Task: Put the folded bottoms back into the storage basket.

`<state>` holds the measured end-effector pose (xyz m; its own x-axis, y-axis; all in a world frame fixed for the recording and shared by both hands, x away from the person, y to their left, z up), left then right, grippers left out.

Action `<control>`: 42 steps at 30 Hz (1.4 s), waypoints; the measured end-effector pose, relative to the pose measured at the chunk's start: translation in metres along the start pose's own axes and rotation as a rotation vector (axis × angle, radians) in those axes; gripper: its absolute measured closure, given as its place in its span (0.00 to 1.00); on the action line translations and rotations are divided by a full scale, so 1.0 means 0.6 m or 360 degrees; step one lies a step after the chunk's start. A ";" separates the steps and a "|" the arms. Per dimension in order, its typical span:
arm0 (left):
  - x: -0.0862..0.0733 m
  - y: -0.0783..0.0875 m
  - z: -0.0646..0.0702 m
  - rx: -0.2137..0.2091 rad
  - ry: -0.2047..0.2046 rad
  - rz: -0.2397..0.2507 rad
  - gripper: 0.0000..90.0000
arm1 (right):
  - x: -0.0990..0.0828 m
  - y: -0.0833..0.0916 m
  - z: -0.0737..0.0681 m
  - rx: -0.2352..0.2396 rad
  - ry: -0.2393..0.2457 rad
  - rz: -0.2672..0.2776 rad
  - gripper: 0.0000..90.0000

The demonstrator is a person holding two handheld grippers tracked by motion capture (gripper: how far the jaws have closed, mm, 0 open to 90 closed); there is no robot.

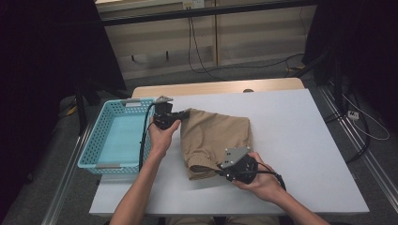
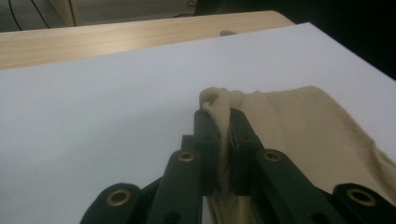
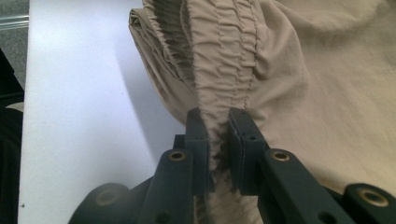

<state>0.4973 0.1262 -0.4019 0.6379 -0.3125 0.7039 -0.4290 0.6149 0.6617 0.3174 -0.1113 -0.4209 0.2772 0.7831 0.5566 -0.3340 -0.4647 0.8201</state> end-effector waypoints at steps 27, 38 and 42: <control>0.025 0.064 0.006 0.0024 -0.0051 0.0152 0.95 | 0.025 0.023 0.000 -0.0028 0.0019 0.0160 0.89; 0.036 0.093 0.003 0.0013 -0.0041 0.0219 0.95 | 0.047 0.031 0.002 -0.0045 0.0063 0.0222 0.89; 0.044 0.099 0.003 0.0006 -0.0042 0.0243 0.95 | 0.054 0.029 0.003 -0.0065 0.0076 0.0230 0.89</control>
Point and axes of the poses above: each handheld gripper's, and its own axes: y roughly backward along the jaws, x roughly out of its top, z roughly to its right, the point moved 1 cm from there along -y, roughly forward along the jaws, and after that the axes turned 11 degrees about -z, right-handed, at the moved point
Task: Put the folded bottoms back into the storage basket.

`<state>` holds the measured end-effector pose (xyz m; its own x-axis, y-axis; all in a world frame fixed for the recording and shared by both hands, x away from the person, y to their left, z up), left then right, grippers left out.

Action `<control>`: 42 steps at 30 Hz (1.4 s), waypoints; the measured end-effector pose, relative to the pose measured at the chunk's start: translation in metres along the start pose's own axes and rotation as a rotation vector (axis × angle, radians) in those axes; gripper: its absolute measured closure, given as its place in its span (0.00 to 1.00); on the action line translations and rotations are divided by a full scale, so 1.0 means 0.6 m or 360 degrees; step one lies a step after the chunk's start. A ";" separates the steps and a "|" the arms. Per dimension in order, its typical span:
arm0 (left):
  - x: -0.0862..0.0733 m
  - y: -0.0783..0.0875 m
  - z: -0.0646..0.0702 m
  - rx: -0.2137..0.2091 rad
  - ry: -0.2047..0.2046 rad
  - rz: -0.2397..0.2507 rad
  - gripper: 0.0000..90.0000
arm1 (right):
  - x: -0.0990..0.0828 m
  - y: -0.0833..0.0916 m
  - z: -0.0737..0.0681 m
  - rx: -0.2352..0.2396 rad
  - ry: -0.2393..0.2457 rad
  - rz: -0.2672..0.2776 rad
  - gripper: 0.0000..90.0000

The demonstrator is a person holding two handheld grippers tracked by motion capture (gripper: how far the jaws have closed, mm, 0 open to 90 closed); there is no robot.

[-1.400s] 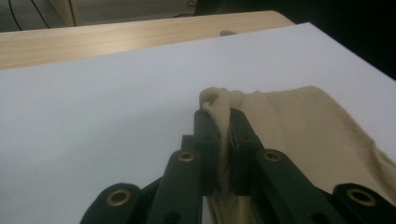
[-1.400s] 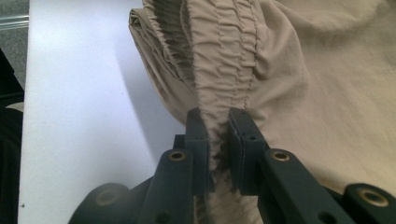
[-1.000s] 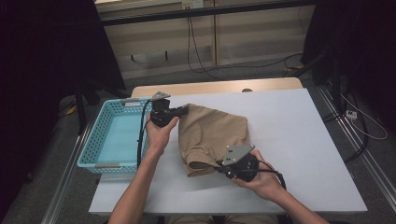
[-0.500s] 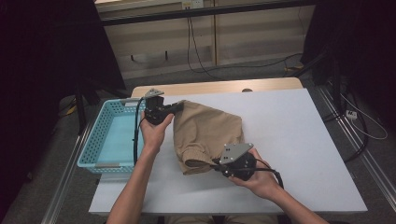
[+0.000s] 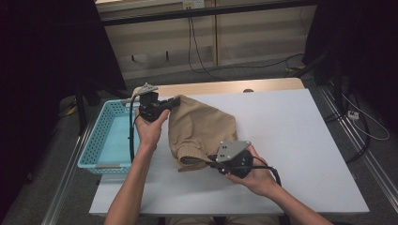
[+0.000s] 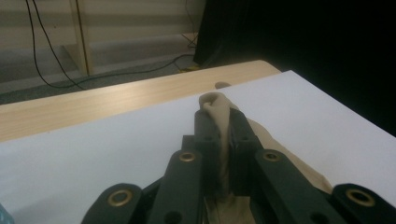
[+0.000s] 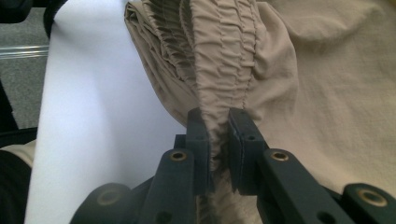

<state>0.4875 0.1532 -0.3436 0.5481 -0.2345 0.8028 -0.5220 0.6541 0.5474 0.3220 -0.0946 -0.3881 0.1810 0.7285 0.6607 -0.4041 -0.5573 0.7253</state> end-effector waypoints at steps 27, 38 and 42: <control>0.046 0.059 -0.024 0.0017 0.0052 0.0145 0.95 | 0.073 -0.016 0.016 0.0014 0.0030 0.0155 0.89; 0.063 0.084 -0.036 0.0121 0.0014 0.0136 0.95 | 0.103 -0.030 0.022 0.0040 0.0014 0.0238 0.89; 0.064 0.091 -0.047 0.0144 0.0042 0.0149 0.95 | 0.113 -0.036 0.025 0.0051 0.0009 0.0254 0.89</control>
Point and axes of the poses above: each handheld gripper's, and its own axes: y roughly backward along the jaws, x roughly out of its top, z roughly to its right, the point moved 1 cm from there along -y, roughly forward along the jaws, and after that the axes turned 11 degrees about -z, right-handed, at the moved point
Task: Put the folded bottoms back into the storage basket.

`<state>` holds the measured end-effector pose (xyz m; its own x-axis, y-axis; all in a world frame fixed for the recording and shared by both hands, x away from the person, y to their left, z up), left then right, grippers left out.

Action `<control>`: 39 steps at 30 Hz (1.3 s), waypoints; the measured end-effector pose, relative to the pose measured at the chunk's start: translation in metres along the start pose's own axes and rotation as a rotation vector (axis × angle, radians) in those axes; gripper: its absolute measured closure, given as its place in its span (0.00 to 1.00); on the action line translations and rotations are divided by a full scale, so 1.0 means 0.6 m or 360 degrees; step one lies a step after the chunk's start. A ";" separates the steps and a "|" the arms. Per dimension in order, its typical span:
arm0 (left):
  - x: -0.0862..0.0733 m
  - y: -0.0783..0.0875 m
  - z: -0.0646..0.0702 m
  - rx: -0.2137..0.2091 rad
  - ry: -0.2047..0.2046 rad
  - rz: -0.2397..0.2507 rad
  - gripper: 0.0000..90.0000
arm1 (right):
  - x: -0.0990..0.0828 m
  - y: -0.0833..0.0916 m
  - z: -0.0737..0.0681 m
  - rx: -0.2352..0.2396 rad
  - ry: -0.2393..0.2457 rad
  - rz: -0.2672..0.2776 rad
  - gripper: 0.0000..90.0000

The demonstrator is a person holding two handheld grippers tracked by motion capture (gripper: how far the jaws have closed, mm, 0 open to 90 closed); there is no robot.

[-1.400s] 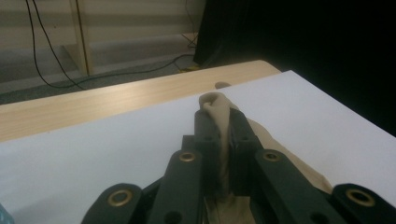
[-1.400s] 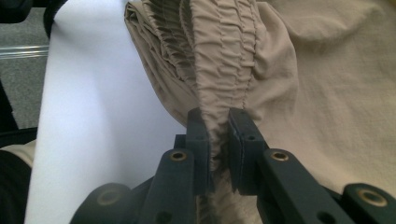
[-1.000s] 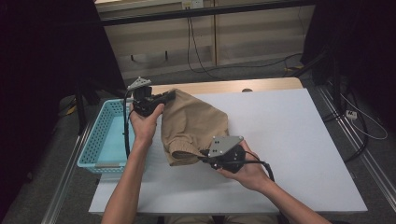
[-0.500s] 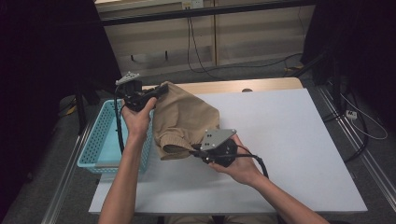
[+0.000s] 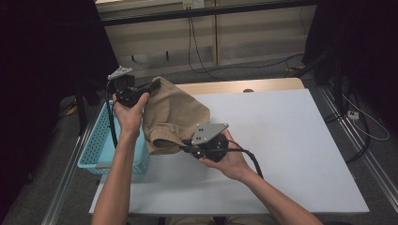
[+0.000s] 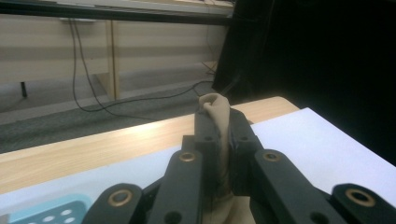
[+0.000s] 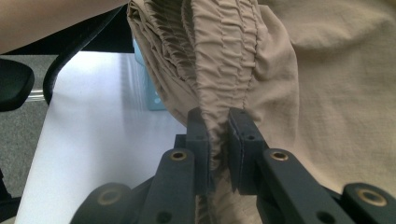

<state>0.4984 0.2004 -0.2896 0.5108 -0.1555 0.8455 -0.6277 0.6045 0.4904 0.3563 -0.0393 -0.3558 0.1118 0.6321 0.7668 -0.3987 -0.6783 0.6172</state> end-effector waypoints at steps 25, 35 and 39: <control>0.008 0.047 -0.057 0.0148 0.0045 0.0029 0.95 | 0.060 -0.032 0.010 0.0056 0.0018 0.0082 0.89; 0.013 0.069 -0.076 0.0193 0.0058 0.0048 0.95 | 0.087 -0.049 0.008 0.0063 0.0041 0.0084 0.89; 0.015 0.076 -0.083 0.0205 0.0062 0.0055 0.95 | 0.095 -0.055 0.007 0.0069 0.0043 0.0094 0.89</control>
Point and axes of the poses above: each handheld gripper's, and its own axes: y roughly backward along the jaws, x roughly out of its top, z roughly to its right, the point moved 1 cm from there along -y, roughly forward along the jaws, and after that the axes turned 11 degrees about -z, right-handed, at the moved point
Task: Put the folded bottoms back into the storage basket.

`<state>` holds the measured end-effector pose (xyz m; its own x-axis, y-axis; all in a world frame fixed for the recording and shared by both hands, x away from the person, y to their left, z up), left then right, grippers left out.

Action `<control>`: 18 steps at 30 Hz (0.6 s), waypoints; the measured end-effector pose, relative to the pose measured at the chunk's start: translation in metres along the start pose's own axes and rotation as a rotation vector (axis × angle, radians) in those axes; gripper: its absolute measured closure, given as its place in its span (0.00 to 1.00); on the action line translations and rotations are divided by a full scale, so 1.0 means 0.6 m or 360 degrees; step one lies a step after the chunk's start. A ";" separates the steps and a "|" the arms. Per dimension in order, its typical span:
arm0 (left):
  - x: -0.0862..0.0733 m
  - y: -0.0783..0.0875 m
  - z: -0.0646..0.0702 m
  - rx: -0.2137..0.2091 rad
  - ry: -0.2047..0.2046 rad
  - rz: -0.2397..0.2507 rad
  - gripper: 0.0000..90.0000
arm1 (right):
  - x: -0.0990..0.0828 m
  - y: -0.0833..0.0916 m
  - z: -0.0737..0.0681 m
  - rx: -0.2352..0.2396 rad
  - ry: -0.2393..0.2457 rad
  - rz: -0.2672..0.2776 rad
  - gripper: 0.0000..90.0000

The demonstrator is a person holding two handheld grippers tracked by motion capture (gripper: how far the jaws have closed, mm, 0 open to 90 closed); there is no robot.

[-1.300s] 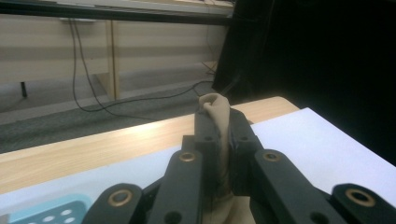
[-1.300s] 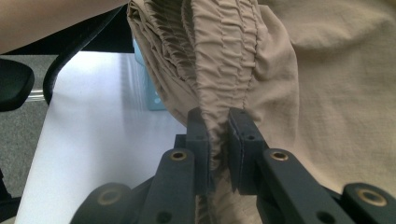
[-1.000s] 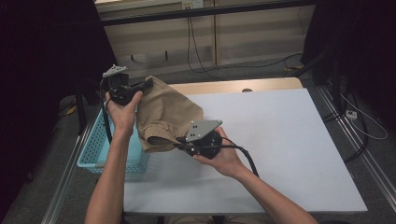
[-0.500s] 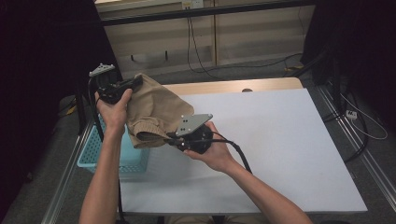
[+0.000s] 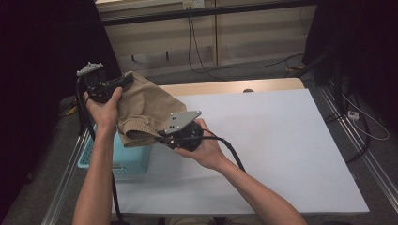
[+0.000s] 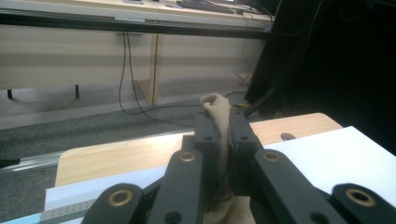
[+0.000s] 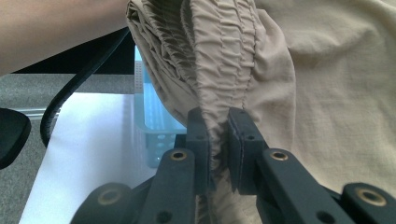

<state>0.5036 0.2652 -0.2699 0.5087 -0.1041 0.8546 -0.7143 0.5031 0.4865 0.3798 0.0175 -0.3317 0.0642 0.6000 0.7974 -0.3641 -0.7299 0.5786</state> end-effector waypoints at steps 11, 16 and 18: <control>0.005 0.005 -0.018 0.0031 0.0037 0.0005 0.95 | 0.020 -0.014 0.001 0.0003 0.0017 -0.0001 0.89; 0.008 0.013 -0.026 0.0048 0.0031 -0.0002 0.95 | 0.031 -0.020 0.000 -0.0003 0.0034 -0.0003 0.89; 0.009 0.017 -0.030 0.0048 0.0035 0.0007 0.95 | 0.036 -0.022 -0.001 -0.0002 0.0042 -0.0005 0.89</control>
<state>0.5081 0.2852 -0.2636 0.5158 -0.0826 0.8527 -0.7307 0.4772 0.4882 0.3855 0.0403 -0.3226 0.0408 0.6110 0.7906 -0.3652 -0.7273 0.5810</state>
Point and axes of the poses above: each handheld gripper's, and its own axes: y roughly backward along the jaws, x roughly out of its top, z roughly to its right, the point moved 1 cm from there along -y, roughly forward along the jaws, and after that the axes turned 11 degrees about -z, right-handed, at the moved point
